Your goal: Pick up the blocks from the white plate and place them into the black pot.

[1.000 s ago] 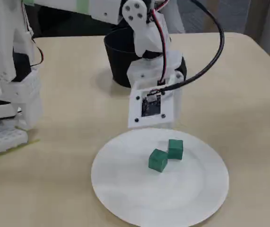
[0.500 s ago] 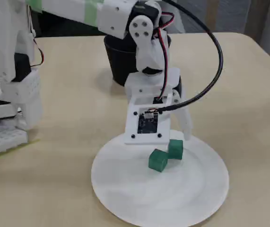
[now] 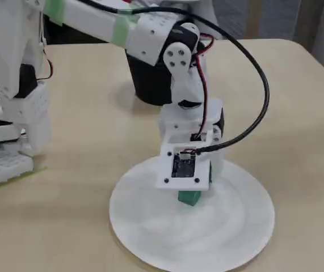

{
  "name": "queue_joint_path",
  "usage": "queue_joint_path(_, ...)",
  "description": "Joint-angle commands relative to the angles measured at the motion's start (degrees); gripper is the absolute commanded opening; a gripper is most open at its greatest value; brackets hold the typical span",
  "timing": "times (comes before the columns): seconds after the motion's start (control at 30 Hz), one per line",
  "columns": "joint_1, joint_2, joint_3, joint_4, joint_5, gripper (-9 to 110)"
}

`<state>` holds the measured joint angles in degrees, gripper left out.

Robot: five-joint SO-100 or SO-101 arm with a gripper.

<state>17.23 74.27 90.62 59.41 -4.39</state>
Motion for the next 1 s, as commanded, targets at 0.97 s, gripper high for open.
queue_joint_path(0.97, -4.0, 5.4, -3.7, 6.9, 6.3, 25)
